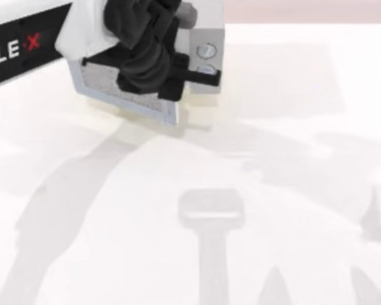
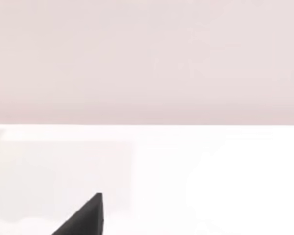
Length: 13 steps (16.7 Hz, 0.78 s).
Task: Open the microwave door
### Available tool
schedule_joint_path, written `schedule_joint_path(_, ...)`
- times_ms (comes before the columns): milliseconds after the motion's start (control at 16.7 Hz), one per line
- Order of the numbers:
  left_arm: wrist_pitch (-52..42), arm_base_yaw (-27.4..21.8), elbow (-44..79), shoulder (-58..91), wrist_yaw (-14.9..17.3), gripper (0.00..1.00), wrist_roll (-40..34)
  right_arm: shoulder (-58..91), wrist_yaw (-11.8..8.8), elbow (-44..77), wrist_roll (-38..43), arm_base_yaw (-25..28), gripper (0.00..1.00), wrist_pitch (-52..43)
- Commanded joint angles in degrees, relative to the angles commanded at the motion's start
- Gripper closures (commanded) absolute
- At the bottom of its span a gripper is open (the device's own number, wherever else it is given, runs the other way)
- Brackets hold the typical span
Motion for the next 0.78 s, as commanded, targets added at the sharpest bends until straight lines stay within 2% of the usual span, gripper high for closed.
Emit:
schedule_joint_path(420,0.12,-0.28,-0.26,0.03,0.45,1.0,-0.04,0.0,0.0,0.0,0.0,0.0,0.0,0.0)
schedule_joint_path(780,1.86,1.58,-5.92,-4.27,3.71,1.0,6.51,0.0,0.0,0.0,0.0,0.0,0.0,0.0)
